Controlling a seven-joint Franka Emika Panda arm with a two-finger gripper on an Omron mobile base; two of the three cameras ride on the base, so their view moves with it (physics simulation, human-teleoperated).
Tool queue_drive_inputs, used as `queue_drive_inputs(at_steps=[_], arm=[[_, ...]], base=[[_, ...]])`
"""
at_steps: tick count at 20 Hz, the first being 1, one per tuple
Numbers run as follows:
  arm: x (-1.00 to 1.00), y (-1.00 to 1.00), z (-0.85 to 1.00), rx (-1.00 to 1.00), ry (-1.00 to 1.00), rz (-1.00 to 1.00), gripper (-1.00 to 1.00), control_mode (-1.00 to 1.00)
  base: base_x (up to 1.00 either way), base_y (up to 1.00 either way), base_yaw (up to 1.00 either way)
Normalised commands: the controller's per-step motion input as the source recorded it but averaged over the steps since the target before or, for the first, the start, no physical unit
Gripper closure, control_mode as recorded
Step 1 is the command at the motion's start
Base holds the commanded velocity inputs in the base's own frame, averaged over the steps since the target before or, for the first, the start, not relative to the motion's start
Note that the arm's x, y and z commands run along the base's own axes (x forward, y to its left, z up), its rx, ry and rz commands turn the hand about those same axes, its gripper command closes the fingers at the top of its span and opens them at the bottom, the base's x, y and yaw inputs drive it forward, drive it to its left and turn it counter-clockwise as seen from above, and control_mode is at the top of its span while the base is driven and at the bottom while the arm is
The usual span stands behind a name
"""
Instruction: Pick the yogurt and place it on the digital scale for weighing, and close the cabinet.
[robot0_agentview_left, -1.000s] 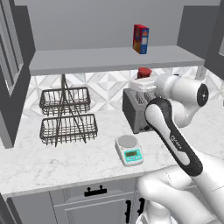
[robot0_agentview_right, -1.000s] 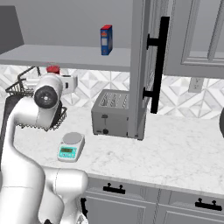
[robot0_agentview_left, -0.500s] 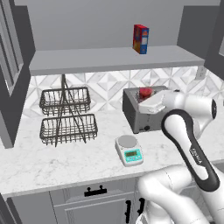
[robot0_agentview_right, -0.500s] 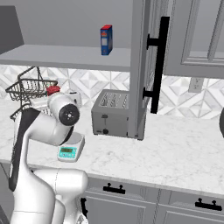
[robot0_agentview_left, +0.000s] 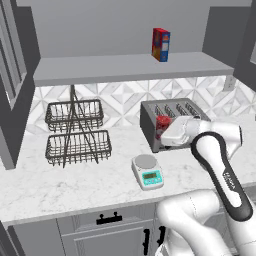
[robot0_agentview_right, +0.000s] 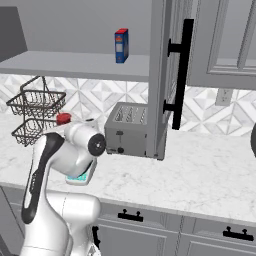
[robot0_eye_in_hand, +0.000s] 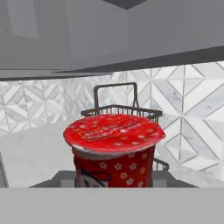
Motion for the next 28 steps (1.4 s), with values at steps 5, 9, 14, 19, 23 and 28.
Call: queue_drive_inputs(at_steps=[5,9,14,19,23,28], arm=[[0.07,0.0,-0.5,0.0,0.02,0.15,1.0,-1.0],[0.13,0.0,-0.61,0.0,0.0,0.11,1.0,-1.0],[0.12,0.0,-0.59,0.0,0.0,0.08,1.0,-1.0],[0.18,0.0,-0.49,0.0,0.0,0.05,1.0,-1.0],[0.13,0.03,-0.48,0.0,-0.04,0.05,1.0,-1.0],[0.25,0.03,-0.51,0.0,-0.05,0.08,1.0,-1.0]], base=[[0.0,0.0,0.0],[0.0,0.0,0.0],[0.0,0.0,0.0],[0.0,0.0,0.0],[0.0,0.0,0.0],[0.0,0.0,0.0]])
